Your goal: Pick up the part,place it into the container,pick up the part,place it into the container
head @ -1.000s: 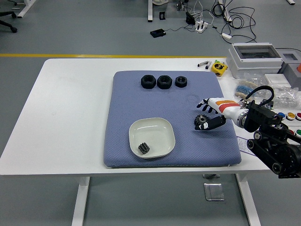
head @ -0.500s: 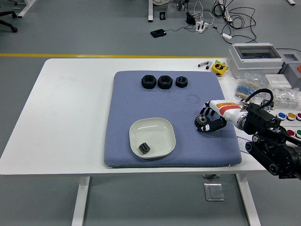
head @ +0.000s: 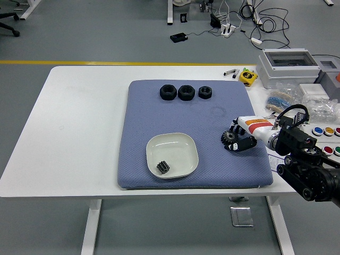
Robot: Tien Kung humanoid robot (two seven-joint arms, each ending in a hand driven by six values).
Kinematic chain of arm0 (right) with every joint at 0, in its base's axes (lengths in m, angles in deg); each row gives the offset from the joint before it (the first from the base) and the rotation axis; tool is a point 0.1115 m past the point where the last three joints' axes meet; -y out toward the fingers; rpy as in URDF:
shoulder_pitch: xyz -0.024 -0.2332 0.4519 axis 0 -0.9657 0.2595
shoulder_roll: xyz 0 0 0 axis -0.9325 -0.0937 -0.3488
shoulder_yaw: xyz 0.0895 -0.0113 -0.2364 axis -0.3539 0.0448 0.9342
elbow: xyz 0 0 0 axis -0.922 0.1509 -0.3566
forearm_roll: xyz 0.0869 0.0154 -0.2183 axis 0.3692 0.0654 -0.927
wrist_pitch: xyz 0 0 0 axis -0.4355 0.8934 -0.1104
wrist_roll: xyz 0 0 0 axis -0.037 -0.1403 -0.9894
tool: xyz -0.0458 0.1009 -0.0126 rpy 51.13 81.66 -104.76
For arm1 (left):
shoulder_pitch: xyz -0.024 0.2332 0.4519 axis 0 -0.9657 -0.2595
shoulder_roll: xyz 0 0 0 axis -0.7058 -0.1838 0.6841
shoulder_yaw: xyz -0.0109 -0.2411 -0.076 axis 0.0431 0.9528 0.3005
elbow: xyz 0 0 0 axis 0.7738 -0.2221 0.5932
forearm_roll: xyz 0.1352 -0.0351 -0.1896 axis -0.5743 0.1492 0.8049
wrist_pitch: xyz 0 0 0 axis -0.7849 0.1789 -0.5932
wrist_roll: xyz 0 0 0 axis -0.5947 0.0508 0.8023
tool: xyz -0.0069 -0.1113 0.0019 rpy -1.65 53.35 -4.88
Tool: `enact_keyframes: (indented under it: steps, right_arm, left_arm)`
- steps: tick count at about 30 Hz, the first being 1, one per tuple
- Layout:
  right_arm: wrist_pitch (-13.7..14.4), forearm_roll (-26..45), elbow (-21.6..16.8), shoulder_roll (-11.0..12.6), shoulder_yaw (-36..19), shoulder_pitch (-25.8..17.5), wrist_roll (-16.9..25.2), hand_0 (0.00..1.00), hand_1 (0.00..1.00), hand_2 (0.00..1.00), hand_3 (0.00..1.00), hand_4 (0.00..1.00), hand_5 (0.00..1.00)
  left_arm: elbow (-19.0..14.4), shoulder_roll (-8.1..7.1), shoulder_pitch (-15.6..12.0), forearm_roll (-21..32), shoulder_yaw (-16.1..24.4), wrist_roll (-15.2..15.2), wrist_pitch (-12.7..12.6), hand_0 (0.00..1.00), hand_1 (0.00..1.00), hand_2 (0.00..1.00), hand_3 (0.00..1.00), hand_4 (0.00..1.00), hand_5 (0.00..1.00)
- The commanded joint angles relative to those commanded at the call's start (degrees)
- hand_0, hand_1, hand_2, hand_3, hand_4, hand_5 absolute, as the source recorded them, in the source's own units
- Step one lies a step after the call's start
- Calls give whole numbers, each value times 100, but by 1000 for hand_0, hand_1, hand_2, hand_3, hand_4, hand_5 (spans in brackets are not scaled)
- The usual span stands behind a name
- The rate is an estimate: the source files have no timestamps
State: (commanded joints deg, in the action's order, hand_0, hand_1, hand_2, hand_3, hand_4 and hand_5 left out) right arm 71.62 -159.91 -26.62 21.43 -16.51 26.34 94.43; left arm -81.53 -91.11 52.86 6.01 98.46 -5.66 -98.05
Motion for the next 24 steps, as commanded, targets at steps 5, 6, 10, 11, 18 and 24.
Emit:
enact_keyframes:
  steps: [5,6,10,11,18,24]
  right_arm:
    - [119,17,50,-18,53,-17,37,64,234,360,453,822,333]
    - [163,34,48,-17,62,-20,54,64,234,360,453,822,333]
    - [266,85,5,5,70,-18,87,12,90,222,326,754,415]
    - [276,94,-17,17,74,-15,79,12,90,222,326,754,415]
    - [258,87,-75,50,74,-19,23,7,76,208,297,725,457]
    - [259,49,-164,76,31,-21,9,4,74,201,278,709,467]
  left_arm:
    - [0,1,0,26,-9,6,1,696,622,650,559,568,587]
    - [0,1,1,27,-12,6,1,696,622,650,559,568,587]
    - [1,0,3,32,-16,8,1,697,622,651,558,568,587]
    - [3,0,3,40,-20,10,1,697,622,651,558,568,587]
    - [12,-8,7,47,-13,14,-8,696,619,649,559,567,589]
    - [16,-13,11,70,-24,23,-9,698,613,649,558,567,588]
